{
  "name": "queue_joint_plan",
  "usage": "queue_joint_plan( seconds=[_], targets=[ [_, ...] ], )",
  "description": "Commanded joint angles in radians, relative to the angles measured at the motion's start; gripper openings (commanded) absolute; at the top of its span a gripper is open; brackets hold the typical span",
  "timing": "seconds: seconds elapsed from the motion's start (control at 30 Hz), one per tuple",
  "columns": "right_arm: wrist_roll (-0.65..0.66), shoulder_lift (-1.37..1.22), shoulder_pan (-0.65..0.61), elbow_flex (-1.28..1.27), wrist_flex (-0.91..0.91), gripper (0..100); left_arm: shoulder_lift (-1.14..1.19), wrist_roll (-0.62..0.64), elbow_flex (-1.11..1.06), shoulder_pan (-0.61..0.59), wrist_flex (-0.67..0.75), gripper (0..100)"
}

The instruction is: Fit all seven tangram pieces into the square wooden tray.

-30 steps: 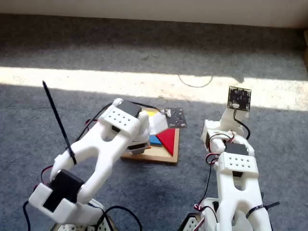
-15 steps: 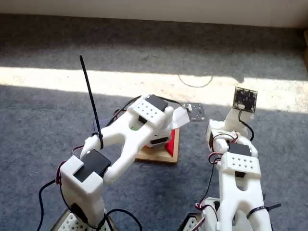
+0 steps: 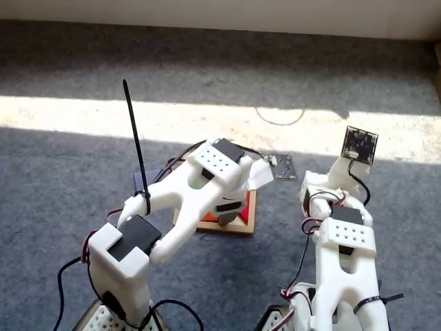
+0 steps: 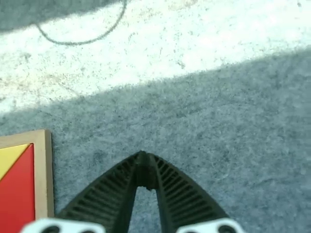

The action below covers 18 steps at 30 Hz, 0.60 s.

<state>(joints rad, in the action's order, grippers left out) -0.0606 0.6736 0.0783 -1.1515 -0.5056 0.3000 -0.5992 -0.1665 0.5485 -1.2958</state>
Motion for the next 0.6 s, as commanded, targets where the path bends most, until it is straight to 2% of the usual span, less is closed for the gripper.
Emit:
queue_joint_plan(
  seconds=[0.0, 0.17, 0.3, 0.47, 0.57],
  targets=[
    [-0.009, 0.036, 0.012, 0.016, 0.022, 0.5, -0.018, 0.008, 0.022, 0.024, -0.017, 18],
    [-0.009, 0.036, 0.012, 0.016, 0.022, 0.5, -0.088, 0.011, 0.015, 0.024, -0.032, 18],
    [-0.009, 0.036, 0.012, 0.016, 0.022, 0.5, -0.222, 0.061, 0.016, -0.001, -0.046, 18],
    [-0.009, 0.036, 0.012, 0.016, 0.022, 0.5, -0.315, 0.060, 0.012, -0.108, -0.089, 18],
    [-0.009, 0.036, 0.012, 0.016, 0.022, 0.5, -0.317, 0.060, -0.045, -0.179, -0.063, 17]
  ],
)
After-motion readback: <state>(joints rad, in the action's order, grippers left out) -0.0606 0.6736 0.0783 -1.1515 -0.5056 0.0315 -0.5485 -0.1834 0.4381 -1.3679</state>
